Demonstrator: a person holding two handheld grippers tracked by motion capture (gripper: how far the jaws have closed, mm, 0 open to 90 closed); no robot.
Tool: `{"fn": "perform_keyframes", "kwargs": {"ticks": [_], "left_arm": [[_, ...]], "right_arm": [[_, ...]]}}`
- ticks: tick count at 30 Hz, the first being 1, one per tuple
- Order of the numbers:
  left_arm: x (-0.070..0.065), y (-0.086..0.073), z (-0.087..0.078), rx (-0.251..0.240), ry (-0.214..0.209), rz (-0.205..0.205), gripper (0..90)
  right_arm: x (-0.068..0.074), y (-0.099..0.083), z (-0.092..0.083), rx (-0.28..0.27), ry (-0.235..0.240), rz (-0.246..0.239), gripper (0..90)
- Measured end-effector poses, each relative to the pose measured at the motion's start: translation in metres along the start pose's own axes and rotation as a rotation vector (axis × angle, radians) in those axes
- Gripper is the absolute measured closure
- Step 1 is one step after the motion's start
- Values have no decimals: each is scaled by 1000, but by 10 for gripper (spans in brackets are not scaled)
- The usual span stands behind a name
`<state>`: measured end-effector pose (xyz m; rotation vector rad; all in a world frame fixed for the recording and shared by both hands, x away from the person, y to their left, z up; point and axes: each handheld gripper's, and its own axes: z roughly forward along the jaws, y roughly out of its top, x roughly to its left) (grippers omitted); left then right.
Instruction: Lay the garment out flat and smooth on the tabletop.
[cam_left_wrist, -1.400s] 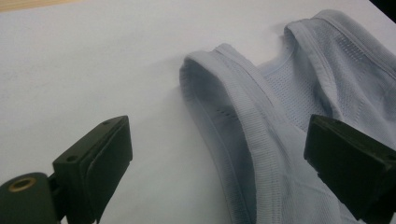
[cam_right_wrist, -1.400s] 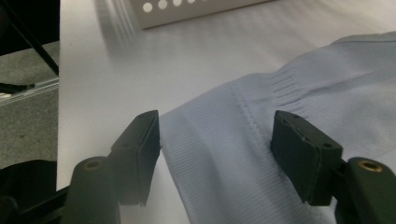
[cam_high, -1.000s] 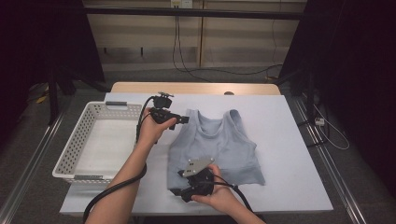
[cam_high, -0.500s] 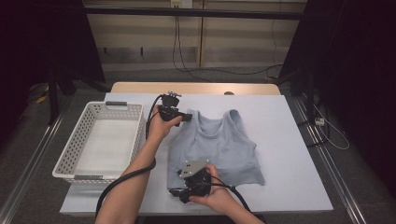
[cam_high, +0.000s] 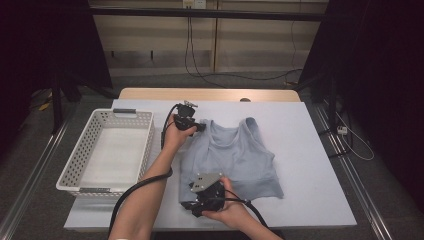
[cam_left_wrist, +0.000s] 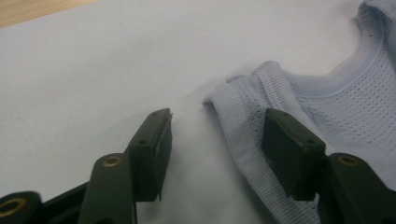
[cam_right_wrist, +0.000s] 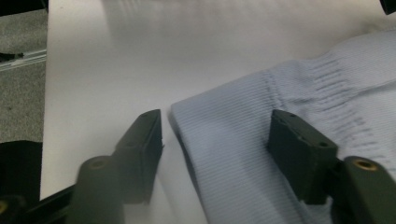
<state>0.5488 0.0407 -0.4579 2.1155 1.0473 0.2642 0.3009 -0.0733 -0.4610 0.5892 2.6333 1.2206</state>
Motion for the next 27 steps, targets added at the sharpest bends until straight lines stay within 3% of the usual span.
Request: {"fn": "perform_keyframes", "kwargs": {"ticks": [3,8,10,16,20,23,27], "left_arm": [[-3,1,0,17,-16,-24,536],[-5,3,-2,47,-3,-73,675],[-5,4,-2,54,-8,-110,721],[-1,3,-3,54,-33,-167,777],[0,6,-5,85,-45,-190,794],[3,7,-10,88,-47,-219,808],[9,11,-20,74,-53,-254,845]], "right_arm": [[-4,0,0,-6,-6,8,482],[-3,2,2,4,-23,4,517],[-2,4,2,10,-30,10,551],[-5,11,6,26,-57,10,788],[-1,15,6,44,-83,-12,822],[-3,11,0,-2,-44,55,832],[-4,10,-11,-62,-8,107,833]]}}
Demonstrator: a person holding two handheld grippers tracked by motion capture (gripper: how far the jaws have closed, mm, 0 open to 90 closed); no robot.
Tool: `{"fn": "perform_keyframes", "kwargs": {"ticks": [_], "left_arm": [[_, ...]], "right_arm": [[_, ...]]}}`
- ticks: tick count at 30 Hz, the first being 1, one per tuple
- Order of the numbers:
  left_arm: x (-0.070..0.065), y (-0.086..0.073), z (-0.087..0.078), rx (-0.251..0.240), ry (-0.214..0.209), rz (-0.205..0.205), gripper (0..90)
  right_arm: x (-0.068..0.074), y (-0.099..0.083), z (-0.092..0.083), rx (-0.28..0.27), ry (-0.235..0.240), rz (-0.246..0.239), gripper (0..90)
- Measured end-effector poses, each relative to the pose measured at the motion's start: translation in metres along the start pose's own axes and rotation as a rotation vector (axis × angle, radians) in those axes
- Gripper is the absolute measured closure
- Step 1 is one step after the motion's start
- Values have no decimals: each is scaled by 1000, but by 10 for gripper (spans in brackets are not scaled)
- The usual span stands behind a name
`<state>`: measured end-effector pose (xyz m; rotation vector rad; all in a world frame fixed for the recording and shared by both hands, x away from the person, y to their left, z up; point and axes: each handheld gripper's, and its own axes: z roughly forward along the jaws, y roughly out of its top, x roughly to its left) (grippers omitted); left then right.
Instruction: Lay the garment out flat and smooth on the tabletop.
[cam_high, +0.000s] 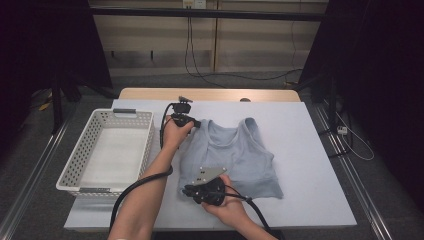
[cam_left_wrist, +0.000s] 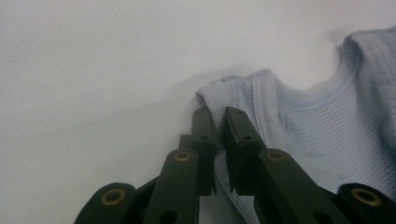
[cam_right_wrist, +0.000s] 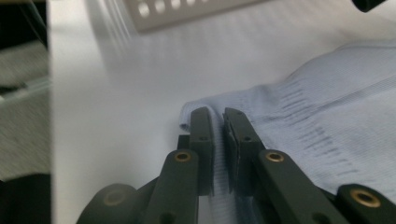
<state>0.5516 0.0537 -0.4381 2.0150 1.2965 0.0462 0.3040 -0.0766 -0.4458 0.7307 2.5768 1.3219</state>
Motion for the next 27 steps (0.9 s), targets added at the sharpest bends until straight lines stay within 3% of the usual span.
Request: {"fn": "perform_keyframes", "kwargs": {"ticks": [3,5,8,11,16,19,22,27], "left_arm": [[0,3,-6,-6,-7,0,858],[0,3,-7,-9,-3,10,845],[1,2,-4,-38,4,36,734],[2,1,3,-29,6,78,624],[4,-2,16,-20,-15,91,572],[3,-1,20,-24,-21,60,615],[0,-1,22,-14,-27,86,681],[-4,1,24,8,-41,46,839]], "right_arm": [[-3,2,-8,-30,17,26,834],[-4,2,-8,-18,23,15,833],[-1,0,-5,-4,23,3,833],[-2,-4,-2,0,28,6,832],[-3,-4,-2,-1,35,11,832],[-4,-4,-3,-6,38,9,833],[-4,-4,-4,-11,37,12,833],[-3,-3,-9,-37,35,25,833]]}}
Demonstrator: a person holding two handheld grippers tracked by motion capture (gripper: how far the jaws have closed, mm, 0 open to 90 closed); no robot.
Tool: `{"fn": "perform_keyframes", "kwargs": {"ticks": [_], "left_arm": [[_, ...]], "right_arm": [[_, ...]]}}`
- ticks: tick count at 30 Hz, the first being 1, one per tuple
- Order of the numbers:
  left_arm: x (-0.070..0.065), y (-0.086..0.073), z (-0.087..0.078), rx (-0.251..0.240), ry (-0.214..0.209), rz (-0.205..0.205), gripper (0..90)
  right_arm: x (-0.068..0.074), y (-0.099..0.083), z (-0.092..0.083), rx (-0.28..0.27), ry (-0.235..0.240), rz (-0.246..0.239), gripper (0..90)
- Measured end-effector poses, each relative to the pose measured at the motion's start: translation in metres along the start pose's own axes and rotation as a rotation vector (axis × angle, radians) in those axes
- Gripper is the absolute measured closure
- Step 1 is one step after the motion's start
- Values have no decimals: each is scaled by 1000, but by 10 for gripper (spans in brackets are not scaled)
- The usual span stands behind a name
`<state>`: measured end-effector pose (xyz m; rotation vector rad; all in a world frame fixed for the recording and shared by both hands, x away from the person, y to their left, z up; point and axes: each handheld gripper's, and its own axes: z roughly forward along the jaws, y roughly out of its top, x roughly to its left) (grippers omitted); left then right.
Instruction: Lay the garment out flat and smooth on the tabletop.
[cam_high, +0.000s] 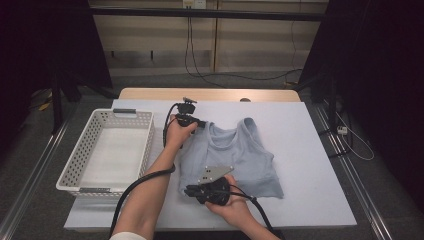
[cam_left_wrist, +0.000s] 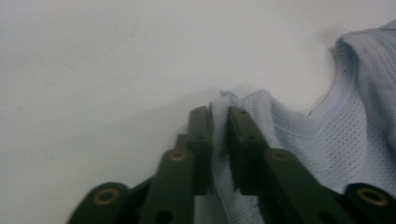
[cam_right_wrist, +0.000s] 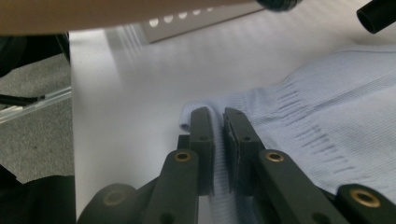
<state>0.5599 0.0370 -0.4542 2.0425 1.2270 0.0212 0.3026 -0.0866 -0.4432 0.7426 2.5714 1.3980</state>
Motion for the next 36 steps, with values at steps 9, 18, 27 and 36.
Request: {"fn": "perform_keyframes", "kwargs": {"ticks": [9,18,27,36], "left_arm": [[7,18,-39,10,7,-24,885],[8,25,-65,11,18,-24,886],[11,31,-84,35,26,-32,886],[18,33,-101,28,28,-31,886]], "right_arm": [[2,7,-10,-44,-3,6,834],[7,17,-15,-98,21,27,834],[11,29,-21,-144,32,31,834],[19,35,-14,-142,25,12,833]]}}
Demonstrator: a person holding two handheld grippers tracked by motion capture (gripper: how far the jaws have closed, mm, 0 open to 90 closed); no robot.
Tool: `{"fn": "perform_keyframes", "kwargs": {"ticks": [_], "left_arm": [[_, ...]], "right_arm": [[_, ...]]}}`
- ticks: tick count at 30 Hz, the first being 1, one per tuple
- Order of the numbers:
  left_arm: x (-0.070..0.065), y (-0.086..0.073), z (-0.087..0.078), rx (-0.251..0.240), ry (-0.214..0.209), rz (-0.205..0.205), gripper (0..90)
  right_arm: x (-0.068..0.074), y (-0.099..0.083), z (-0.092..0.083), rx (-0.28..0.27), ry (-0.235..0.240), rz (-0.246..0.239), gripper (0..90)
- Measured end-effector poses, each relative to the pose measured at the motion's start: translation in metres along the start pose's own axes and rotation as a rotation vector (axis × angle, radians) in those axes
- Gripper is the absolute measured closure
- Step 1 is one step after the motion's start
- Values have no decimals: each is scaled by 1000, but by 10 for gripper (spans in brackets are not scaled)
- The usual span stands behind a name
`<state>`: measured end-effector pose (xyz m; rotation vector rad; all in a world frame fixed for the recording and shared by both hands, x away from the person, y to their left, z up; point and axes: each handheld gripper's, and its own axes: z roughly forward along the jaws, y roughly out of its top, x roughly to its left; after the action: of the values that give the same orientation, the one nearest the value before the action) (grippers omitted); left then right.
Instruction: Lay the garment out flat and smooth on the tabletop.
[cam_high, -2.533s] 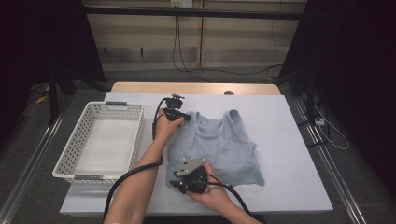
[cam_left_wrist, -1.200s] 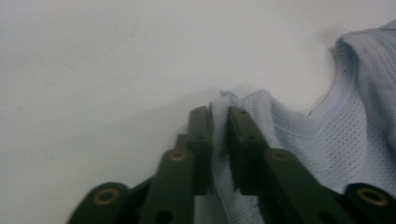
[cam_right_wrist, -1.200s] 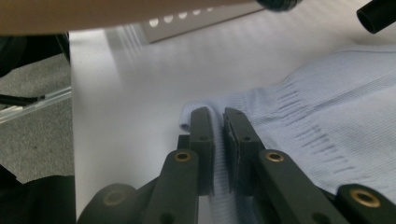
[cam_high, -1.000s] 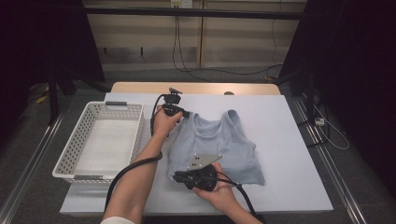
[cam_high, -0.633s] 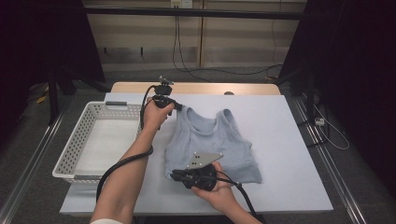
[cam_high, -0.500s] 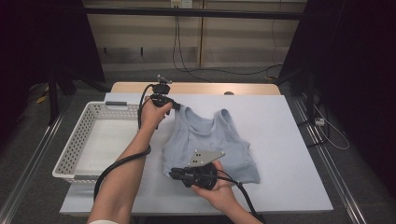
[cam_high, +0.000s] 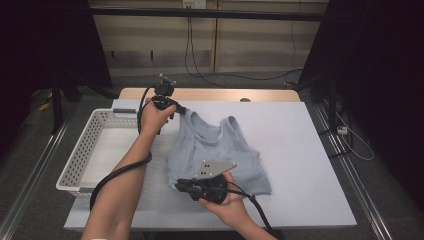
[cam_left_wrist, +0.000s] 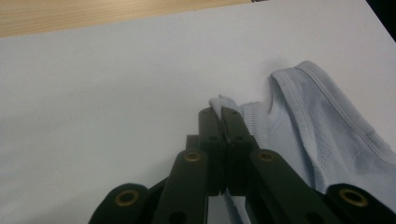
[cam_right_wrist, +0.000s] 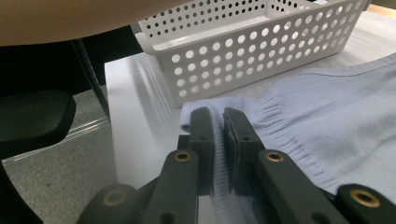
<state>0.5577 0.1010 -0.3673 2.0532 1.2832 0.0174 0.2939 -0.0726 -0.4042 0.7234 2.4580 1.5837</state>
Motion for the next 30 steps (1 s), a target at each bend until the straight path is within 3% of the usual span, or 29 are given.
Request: {"fn": "perform_keyframes", "kwargs": {"ticks": [6,30], "left_arm": [[3,0,-4,3,-11,-2,886],[9,7,-8,15,-10,-5,886]], "right_arm": [[3,5,6,23,-10,-8,833],[5,21,13,8,-19,-18,833]]}}
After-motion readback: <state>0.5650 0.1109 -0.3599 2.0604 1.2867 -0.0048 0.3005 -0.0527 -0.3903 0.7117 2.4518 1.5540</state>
